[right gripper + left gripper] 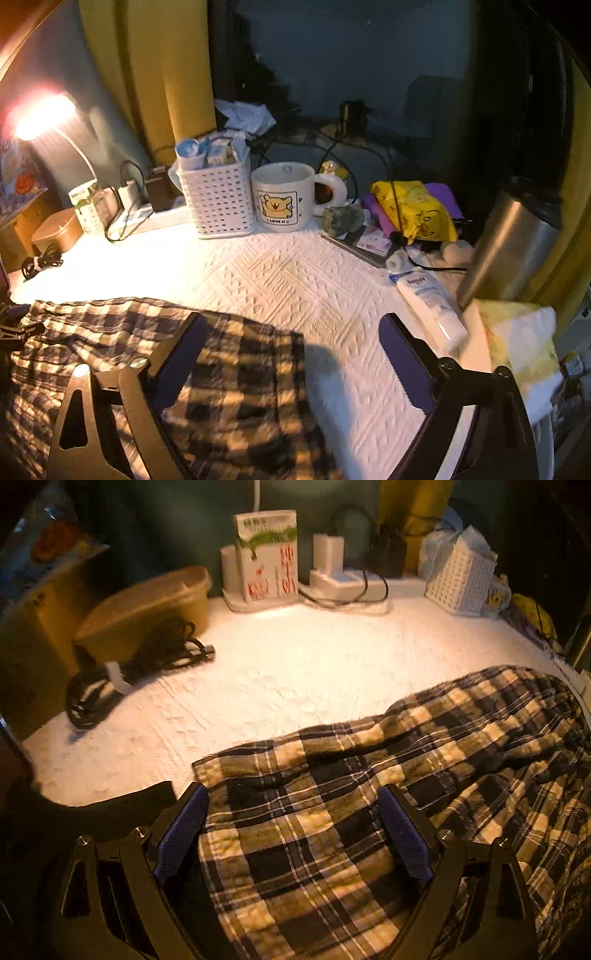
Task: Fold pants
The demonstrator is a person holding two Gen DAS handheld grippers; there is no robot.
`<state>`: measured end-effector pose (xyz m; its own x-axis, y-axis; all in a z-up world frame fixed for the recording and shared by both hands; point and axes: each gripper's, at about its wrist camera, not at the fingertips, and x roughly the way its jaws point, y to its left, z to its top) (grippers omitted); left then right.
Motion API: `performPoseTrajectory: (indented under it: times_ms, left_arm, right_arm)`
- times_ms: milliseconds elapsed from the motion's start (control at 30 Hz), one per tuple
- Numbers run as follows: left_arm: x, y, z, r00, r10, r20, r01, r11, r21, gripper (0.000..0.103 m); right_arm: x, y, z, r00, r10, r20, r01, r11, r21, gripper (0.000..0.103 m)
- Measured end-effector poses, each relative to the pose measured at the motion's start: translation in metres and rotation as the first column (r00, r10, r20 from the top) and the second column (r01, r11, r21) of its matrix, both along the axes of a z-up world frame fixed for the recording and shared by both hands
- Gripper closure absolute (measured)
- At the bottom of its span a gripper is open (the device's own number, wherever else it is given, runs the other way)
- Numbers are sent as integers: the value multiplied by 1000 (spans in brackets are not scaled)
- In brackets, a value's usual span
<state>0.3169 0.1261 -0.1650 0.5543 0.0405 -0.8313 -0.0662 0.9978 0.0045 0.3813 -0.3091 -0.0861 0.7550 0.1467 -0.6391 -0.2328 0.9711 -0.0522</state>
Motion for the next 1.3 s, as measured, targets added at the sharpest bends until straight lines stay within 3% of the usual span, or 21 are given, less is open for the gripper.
performPoseTrajectory:
  times_ms: [300,367,400,467,533,567,633,933,1300]
  left_arm:
    - [3,-6,0,1000,-3,22,2,1000,20,12]
    - [1,-10,1,999,-20,34,20,1000,22,23]
    - [1,-13,1,999,-28,41,27,999,28,26]
    - [-2,-21,4,997,-52,57,51,998,29,48]
    - [-4,-27,6,996,-66,63,64,997,33,63]
    - [-5,-31,7,995,-77,66,75,997,33,78]
    - [-6,-37,9,994,-90,65,88,996,34,93]
    - [-10,-30,50,979,-73,188,75,997,-1,96]
    - [20,-28,110,935,-92,344,77,996,55,96]
  right_arm:
    - [39,16,-62,980,60,-188,-68,997,-35,24]
    - [39,23,-70,977,71,-202,-83,995,-51,31]
    - [38,26,-74,976,77,-205,-92,994,-64,41]
    - [35,33,-76,978,89,-190,-107,990,-89,49]
    - [31,40,-75,976,117,-184,-136,986,-96,61]
    - [30,41,-76,975,126,-182,-146,984,-98,67]
    - [26,43,-75,976,135,-174,-154,982,-105,74]
    - [10,42,-42,991,122,-47,-127,986,-108,77]
    - [19,36,20,990,75,121,-67,995,-72,77]
